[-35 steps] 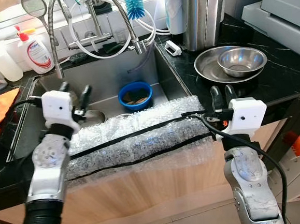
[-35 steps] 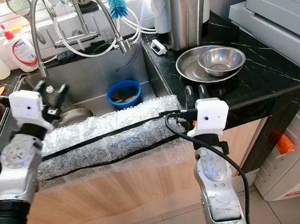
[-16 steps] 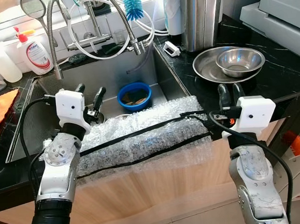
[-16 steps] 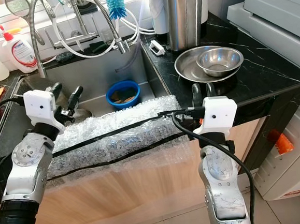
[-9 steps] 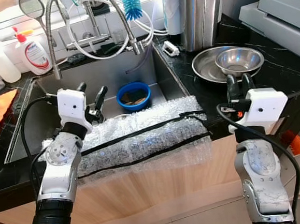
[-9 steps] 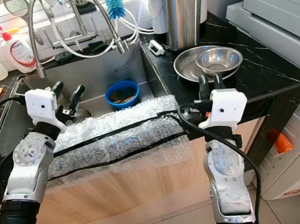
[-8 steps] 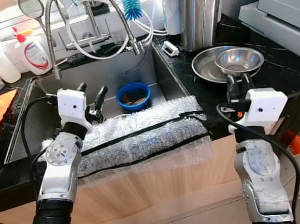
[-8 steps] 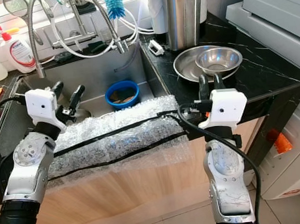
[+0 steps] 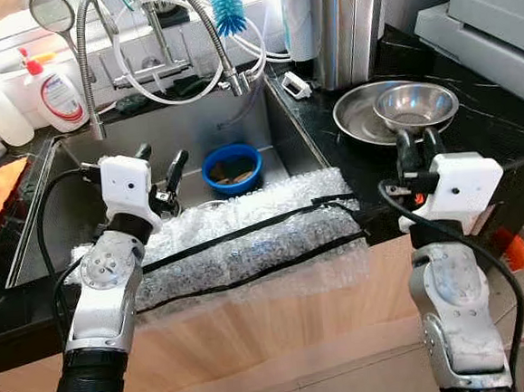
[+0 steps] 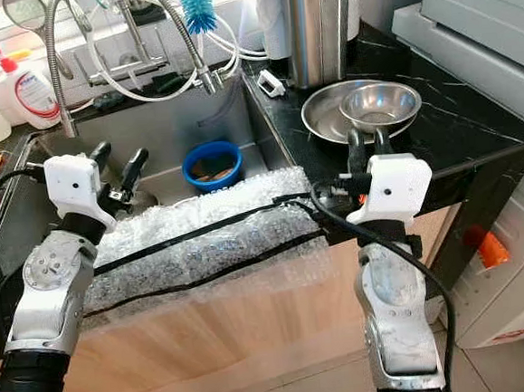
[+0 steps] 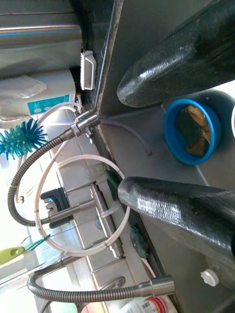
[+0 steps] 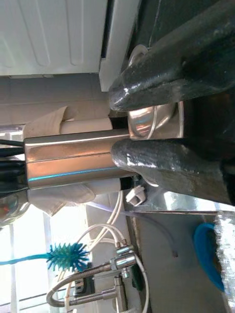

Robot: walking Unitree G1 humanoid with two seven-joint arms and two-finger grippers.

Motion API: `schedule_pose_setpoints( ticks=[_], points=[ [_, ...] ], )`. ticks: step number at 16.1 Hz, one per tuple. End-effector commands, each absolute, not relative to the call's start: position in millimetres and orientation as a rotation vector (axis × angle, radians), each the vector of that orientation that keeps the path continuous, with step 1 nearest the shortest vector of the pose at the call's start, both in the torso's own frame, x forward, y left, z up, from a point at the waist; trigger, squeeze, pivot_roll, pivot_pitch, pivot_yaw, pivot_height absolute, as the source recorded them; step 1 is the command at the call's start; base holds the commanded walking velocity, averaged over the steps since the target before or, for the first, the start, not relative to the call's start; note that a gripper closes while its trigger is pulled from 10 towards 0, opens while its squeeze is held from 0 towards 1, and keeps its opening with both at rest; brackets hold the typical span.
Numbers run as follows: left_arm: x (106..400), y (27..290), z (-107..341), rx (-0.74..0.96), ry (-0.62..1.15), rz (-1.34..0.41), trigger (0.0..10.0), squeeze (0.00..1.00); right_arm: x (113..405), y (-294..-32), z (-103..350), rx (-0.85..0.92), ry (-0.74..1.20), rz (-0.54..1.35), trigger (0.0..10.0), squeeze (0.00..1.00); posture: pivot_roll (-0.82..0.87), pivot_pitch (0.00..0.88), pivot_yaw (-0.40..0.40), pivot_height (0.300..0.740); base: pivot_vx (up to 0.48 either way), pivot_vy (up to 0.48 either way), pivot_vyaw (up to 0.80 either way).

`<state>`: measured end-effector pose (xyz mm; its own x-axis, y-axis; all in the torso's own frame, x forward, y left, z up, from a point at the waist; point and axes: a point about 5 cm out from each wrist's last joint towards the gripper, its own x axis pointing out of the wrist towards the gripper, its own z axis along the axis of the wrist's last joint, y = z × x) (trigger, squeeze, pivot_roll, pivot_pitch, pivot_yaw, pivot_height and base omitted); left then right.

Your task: Kitchen organization

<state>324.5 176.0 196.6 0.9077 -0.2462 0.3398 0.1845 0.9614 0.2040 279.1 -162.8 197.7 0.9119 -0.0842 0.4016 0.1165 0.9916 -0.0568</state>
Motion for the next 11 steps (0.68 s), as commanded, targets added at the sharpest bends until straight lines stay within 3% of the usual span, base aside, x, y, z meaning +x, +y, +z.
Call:
schedule_pose_setpoints(
  ticks=[1,6,8,11],
  points=[
    [325.1,176.1,197.8,0.18,-0.378,-0.217,10.0,0.0,281.6,-161.4,199.4,-0.071,-0.414,-0.094,10.0,0.0,-0.18,0.0,0.127,0.74,0.0,0.0,0.0],
    [326.6,174.4,195.9,0.173,-0.377,-0.216,10.0,0.0,284.3,-158.4,199.0,-0.101,-0.409,-0.071,10.0,0.0,-0.19,0.0,0.114,0.74,0.0,0.0,0.0],
    [326.3,174.0,195.0,0.171,-0.377,-0.217,10.0,0.0,285.0,-154.7,199.5,-0.107,-0.414,-0.048,10.0,0.0,-0.2,0.0,0.111,0.74,0.0,0.0,0.8],
    [326.3,173.6,193.1,0.168,-0.374,-0.217,10.0,0.0,285.6,-154.0,199.2,-0.083,-0.414,-0.048,10.0,0.0,-0.2,0.0,0.112,0.74,0.254,0.0,0.0]
  ],
)
